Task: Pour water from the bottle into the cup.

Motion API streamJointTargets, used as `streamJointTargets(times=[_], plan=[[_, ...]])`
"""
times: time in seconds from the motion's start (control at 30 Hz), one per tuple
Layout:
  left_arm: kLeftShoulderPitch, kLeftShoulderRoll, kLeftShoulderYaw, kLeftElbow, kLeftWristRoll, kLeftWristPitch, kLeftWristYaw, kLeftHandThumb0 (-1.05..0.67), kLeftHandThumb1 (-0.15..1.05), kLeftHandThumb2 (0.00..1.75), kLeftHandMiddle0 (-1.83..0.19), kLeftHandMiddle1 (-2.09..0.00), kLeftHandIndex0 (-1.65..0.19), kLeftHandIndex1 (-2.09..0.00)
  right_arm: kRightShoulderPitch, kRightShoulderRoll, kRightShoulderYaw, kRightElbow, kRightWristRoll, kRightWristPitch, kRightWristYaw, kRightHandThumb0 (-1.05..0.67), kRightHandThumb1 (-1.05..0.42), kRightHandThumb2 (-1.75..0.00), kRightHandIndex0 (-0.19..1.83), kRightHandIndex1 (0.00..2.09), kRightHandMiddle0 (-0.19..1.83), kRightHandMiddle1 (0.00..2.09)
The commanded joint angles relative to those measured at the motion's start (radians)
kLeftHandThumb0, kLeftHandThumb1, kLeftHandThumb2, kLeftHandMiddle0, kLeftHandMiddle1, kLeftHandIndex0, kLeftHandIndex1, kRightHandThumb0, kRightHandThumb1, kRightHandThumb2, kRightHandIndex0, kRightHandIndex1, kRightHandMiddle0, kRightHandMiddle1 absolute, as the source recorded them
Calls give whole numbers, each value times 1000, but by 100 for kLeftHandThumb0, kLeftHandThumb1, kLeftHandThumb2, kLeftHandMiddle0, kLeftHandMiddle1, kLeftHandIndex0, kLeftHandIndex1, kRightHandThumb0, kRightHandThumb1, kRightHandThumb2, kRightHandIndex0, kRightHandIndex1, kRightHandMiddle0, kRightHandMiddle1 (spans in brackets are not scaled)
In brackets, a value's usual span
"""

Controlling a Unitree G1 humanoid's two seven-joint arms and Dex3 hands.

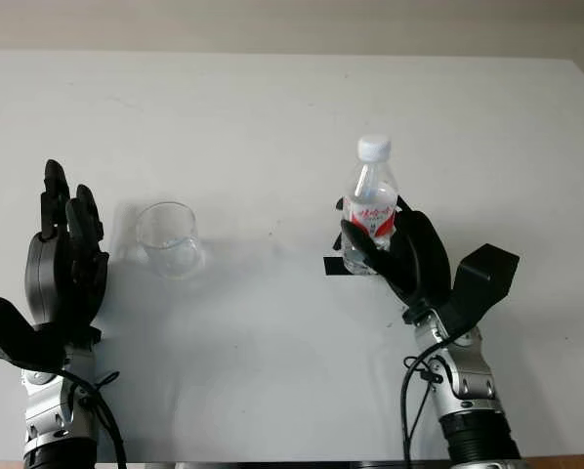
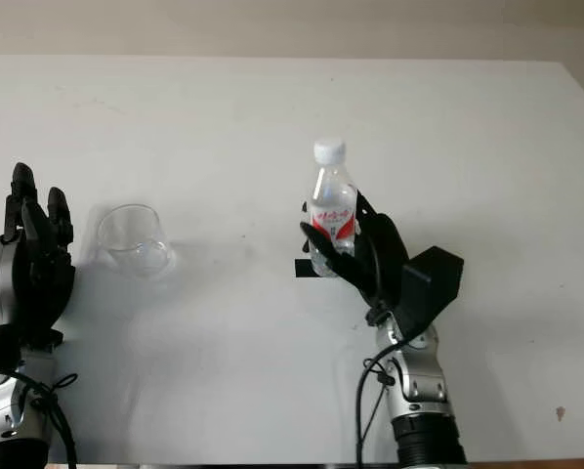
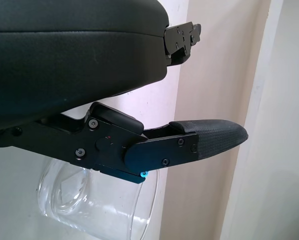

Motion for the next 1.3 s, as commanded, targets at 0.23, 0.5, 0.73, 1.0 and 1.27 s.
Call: streamJointTargets(times=[0.23,0.5,0.73,1.0,1.27], plan=[[24,6,5,21,0,8,-2,-77,105,60,19,-3,19,0,21,52,-10,21,-9,-32,-36,-48,-105,-30,41,184,28,180],[18,13,5,22,-6,6,-12,-76,105,61,19,0,19,0,24,7,10,68,-90,-176,7,-50,-105,-30,39,176,27,176],[18,17,11,23,-22,18,-23,-75,105,59,19,0,19,0,24,-29,28,141,-152,-350,38,-49,-105,-27,45,133,31,146],[13,26,14,27,-20,18,-25,-76,105,58,19,-2,19,0,43,-11,35,161,-90,-365,114,-52,-104,-9,31,12,30,42],[8,31,15,37,-24,14,-35,-75,105,59,19,-1,19,0,41,-51,63,166,-103,-332,172,-73,-99,-4,-18,0,-14,0]])
